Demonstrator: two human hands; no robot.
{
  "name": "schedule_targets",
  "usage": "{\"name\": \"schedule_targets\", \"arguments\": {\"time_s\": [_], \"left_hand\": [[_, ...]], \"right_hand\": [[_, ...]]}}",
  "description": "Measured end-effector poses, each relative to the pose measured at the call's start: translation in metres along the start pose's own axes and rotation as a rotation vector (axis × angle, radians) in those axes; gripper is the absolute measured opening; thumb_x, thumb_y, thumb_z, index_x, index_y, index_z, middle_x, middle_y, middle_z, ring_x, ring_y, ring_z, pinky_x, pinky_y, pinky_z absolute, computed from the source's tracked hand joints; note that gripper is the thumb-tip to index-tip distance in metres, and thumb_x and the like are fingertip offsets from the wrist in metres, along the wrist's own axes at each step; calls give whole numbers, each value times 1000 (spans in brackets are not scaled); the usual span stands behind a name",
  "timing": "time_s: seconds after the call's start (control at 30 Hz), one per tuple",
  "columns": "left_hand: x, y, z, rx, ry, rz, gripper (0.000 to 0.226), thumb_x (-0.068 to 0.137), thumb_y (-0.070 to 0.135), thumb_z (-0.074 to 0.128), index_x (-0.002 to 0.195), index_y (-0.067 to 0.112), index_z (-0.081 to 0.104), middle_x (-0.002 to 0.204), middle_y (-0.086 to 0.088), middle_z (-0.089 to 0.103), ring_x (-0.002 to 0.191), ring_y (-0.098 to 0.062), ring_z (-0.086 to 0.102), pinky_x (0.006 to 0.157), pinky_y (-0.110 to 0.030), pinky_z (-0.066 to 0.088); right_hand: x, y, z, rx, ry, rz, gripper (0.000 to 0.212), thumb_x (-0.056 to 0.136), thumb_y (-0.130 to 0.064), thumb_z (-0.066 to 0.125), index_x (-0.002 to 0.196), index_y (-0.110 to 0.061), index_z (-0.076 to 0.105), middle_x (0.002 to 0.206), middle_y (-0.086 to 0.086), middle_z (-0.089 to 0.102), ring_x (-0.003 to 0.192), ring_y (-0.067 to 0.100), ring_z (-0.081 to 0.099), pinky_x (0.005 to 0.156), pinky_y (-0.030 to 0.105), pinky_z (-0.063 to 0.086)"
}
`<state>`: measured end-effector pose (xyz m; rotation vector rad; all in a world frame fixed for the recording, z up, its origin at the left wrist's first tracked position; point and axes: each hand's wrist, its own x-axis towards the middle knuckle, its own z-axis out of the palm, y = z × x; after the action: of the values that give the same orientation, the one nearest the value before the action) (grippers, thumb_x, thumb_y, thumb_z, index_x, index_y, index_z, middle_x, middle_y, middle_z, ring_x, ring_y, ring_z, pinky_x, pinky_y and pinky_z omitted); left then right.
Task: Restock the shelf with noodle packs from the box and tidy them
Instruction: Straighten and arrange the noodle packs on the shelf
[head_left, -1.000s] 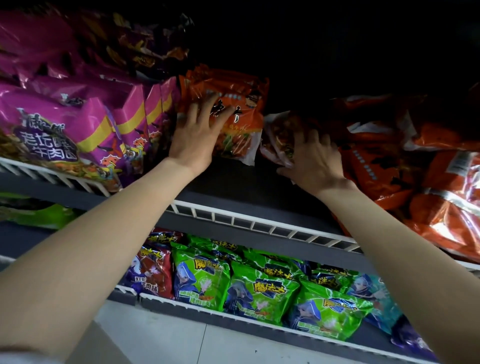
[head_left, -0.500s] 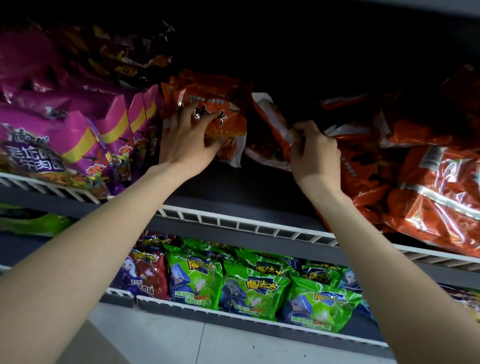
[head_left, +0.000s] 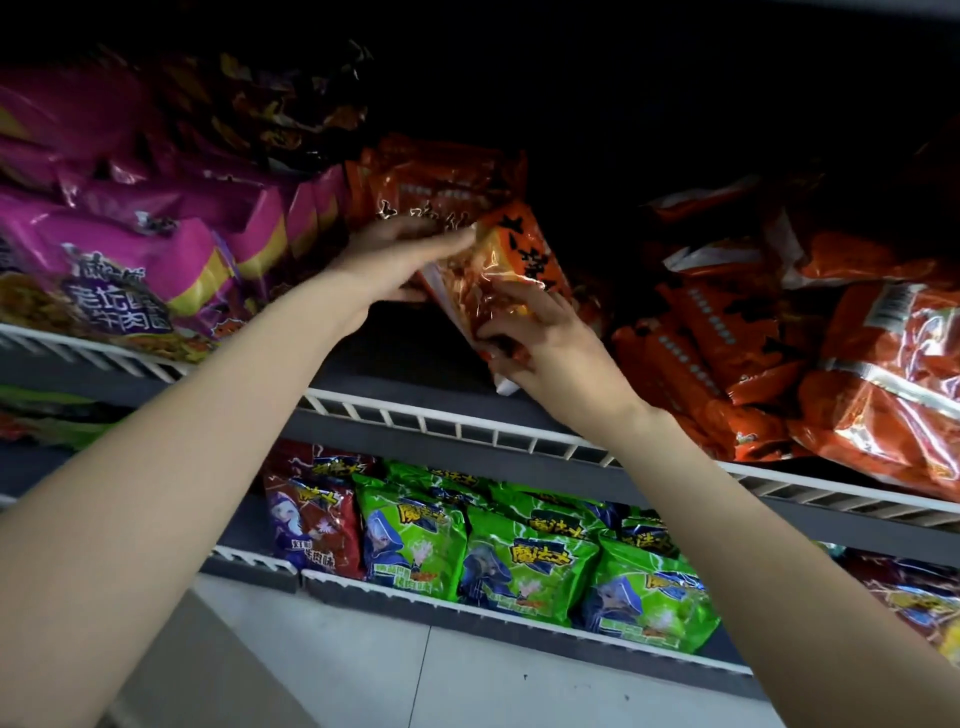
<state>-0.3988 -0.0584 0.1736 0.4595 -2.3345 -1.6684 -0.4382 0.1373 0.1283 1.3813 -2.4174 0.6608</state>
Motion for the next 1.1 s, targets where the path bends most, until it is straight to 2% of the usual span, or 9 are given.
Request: {"name": "schedule_targets", "arguments": {"time_s": [0.1,0.2,0.3,0.47,0.6,0.7,0.83,0.93,1.1], "left_hand": [[9,-1,1,272,-40,34,93,53,58,82,131,18,52,128,-1,58,115,-19,55,97,-35,47],[6,1,-1,328,-82,140,64,71,41,79,126,16,57,122,3,62,115,-13,55,98,-25,41],[-5,-9,-10,291,-61,223,62,76,33,76,132,22,53,129,5,58,122,-13,50,107,-34,36],[-14,-34,-21,562,266,248,68,77,35,75,136,16,46,130,-6,56,119,-24,52,101,-39,42],[-34,-31,-14,715,514,558,78,78,28,72,144,19,31,144,-12,37,129,-30,40,97,-40,43],[-32,-32,-10,915,493,714,77,72,29,76,140,18,40,144,-10,37,129,-30,38,92,-42,46],[-14,-39,-1,1087,368,507,94,68,36,81,145,21,29,153,-8,21,138,-31,23,104,-49,34],[-7,-43,0,1113,361,486,96,69,33,80,147,24,25,155,-6,17,140,-29,19,107,-51,29],[-3,-45,1,1133,385,497,93,73,33,78,147,23,24,155,-7,18,139,-29,20,107,-50,28]], "right_hand": [[-5,6,-5,44,116,91,35,80,-17,73,114,-13,65,137,7,49,120,31,48,90,44,49],[-5,16,-15,11,169,382,66,80,-30,73,138,-19,43,139,10,39,123,34,41,94,44,44],[-3,19,-21,13,55,522,88,78,-42,74,147,-26,21,144,11,32,127,38,38,96,45,39],[29,0,-13,-78,184,350,71,78,-34,74,138,-24,38,133,11,42,121,34,42,81,43,47],[76,-9,-7,-272,183,137,62,83,-19,68,139,-19,41,138,15,40,130,37,32,92,44,45],[100,-12,6,-301,132,47,60,84,-16,65,139,-18,42,142,15,39,133,39,30,104,48,36],[86,-7,11,-186,205,103,61,85,-33,63,141,-17,42,140,17,38,132,36,32,105,46,34],[57,11,-1,-98,320,239,54,90,-32,58,138,-11,43,137,17,41,125,35,41,92,43,45],[43,43,-6,-391,-244,433,76,87,-41,64,146,-14,25,146,18,31,131,39,35,99,44,39]]}}
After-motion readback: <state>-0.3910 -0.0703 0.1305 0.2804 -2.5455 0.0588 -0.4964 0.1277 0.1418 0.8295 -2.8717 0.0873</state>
